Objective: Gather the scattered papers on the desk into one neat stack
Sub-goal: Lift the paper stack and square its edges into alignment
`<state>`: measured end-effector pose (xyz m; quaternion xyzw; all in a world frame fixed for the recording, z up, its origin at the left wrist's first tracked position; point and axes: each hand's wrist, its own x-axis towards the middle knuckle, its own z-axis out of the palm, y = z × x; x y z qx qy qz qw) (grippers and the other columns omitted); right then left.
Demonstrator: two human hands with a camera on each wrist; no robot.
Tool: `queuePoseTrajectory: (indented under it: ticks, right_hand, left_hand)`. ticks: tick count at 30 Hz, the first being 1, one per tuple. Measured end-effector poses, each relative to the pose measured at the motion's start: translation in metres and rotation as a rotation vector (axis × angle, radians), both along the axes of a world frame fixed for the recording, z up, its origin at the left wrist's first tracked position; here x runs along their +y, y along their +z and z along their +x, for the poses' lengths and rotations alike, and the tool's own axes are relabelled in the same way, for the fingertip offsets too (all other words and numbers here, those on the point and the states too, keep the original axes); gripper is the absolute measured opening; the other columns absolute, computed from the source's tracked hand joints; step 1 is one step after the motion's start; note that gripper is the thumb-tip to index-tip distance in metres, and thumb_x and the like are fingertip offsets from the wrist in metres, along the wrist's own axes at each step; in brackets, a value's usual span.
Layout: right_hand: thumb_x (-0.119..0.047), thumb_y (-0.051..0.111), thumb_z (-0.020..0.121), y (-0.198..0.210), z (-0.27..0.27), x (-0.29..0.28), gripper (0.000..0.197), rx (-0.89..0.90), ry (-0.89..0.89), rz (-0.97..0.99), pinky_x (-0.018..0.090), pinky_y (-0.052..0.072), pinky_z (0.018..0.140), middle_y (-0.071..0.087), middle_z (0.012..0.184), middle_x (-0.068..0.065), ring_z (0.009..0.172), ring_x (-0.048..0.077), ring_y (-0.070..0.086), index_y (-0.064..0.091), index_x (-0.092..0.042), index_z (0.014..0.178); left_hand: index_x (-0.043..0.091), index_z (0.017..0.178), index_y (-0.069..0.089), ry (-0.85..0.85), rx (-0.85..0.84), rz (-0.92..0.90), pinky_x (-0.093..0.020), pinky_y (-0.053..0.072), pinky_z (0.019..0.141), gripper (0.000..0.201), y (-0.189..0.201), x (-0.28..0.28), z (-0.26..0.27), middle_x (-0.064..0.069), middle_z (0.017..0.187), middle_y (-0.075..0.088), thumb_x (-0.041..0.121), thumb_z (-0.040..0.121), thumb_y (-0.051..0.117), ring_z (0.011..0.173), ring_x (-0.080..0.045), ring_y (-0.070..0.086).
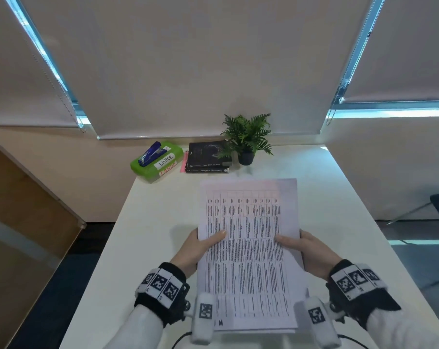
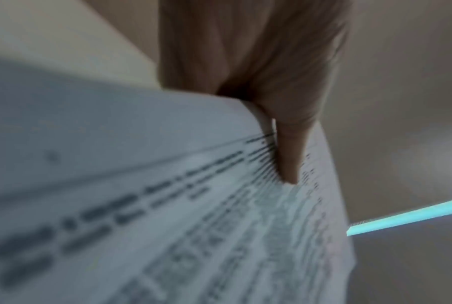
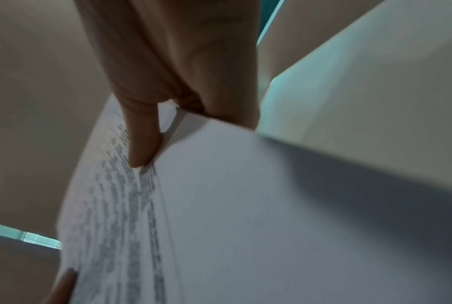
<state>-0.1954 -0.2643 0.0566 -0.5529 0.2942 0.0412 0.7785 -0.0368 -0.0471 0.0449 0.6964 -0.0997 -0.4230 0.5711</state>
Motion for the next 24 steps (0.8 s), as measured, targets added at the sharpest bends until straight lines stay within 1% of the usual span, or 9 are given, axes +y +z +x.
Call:
queuePoseTrajectory:
  ticks: [2,4,6,10,12,15,18,20,24]
  right_hand:
    - [-0.014,0.065,0.084,-0.002,0.003,-0.001,0.043,0.064,0.029,0.064,0.048,0.053,0.086,0.055,0.126,0.029,0.103,0.037,0.06,0.055,-0.001,0.123]
    - [-0.013,0.065,0.084,-0.003,0.005,-0.002,0.047,0.124,0.051,0.108,0.05,0.051,0.09,0.052,0.129,0.03,0.105,0.039,0.058,0.051,0.001,0.127]
    - [-0.01,0.059,0.088,-0.003,0.009,0.0,0.043,0.16,0.059,0.112,0.049,0.051,0.089,0.054,0.129,0.029,0.105,0.038,0.059,0.049,0.002,0.128]
    - [-0.006,0.052,0.093,-0.006,0.016,0.015,0.033,0.145,0.04,0.039,0.051,0.048,0.094,0.061,0.122,0.024,0.108,0.041,0.06,0.051,0.0,0.126]
    - [-0.008,0.053,0.093,-0.004,0.015,0.022,0.03,0.092,-0.024,-0.013,0.055,0.047,0.095,0.062,0.121,0.024,0.112,0.044,0.057,0.056,-0.003,0.122]
    - [-0.014,0.057,0.091,0.004,0.013,0.031,0.026,-0.085,-0.136,-0.088,0.049,0.05,0.093,0.068,0.114,0.016,0.106,0.036,0.063,0.063,-0.008,0.115]
    - [-0.011,0.063,0.085,0.009,0.018,0.036,0.021,-0.242,-0.229,-0.208,0.044,0.05,0.092,0.072,0.105,0.007,0.102,0.027,0.066,0.069,-0.013,0.105]
    - [-0.009,0.068,0.079,0.007,0.022,0.039,0.025,-0.282,-0.232,-0.253,0.039,0.053,0.087,0.073,0.104,0.006,0.1,0.024,0.067,0.07,-0.013,0.104]
    - [-0.017,0.083,0.064,-0.003,0.022,0.03,0.047,-0.296,-0.22,-0.256,0.027,0.056,0.077,0.073,0.105,0.005,0.1,0.021,0.068,0.068,-0.014,0.109]
  left_hand:
    - [0.013,0.133,0.047,0.022,0.025,-0.044,-0.04,0.035,0.111,0.081,0.0,0.001,-0.003,-0.001,0.132,0.058,0.044,0.066,0.079,0.122,-0.015,0.054]
    - [0.013,0.13,0.05,0.04,-0.006,-0.045,-0.035,0.039,0.107,0.058,0.002,0.0,-0.006,-0.001,0.127,0.06,0.027,0.079,0.072,0.117,-0.016,0.057]
    - [0.013,0.129,0.049,0.065,-0.043,-0.008,-0.035,0.041,0.105,0.047,0.003,-0.004,-0.01,-0.003,0.125,0.061,0.018,0.085,0.065,0.114,-0.018,0.058]
    - [0.016,0.129,0.048,0.125,-0.109,0.042,-0.041,0.041,0.106,0.044,-0.001,-0.011,-0.018,-0.004,0.129,0.059,0.016,0.087,0.063,0.116,-0.02,0.057]
    - [0.022,0.119,0.053,0.201,-0.114,-0.02,-0.038,0.044,0.102,0.034,0.0,-0.014,-0.02,-0.002,0.124,0.061,0.018,0.087,0.063,0.112,-0.019,0.059]
    - [0.029,0.104,0.058,0.347,-0.14,-0.188,-0.03,0.049,0.087,0.025,0.011,-0.022,-0.025,0.006,0.106,0.067,0.019,0.084,0.067,0.098,-0.012,0.063]
    - [0.02,0.111,0.061,0.43,-0.18,-0.313,-0.02,0.055,0.073,0.032,0.012,-0.028,-0.027,0.005,0.102,0.07,0.014,0.081,0.07,0.092,-0.007,0.068]
    - [0.015,0.113,0.061,0.401,-0.193,-0.3,-0.018,0.056,0.069,0.035,0.004,-0.03,-0.031,0.001,0.104,0.071,0.013,0.08,0.071,0.093,-0.009,0.069]
    - [0.01,0.108,0.065,0.341,-0.17,-0.244,-0.018,0.056,0.065,0.034,-0.012,-0.026,-0.026,-0.004,0.099,0.073,0.009,0.075,0.075,0.092,-0.017,0.07]
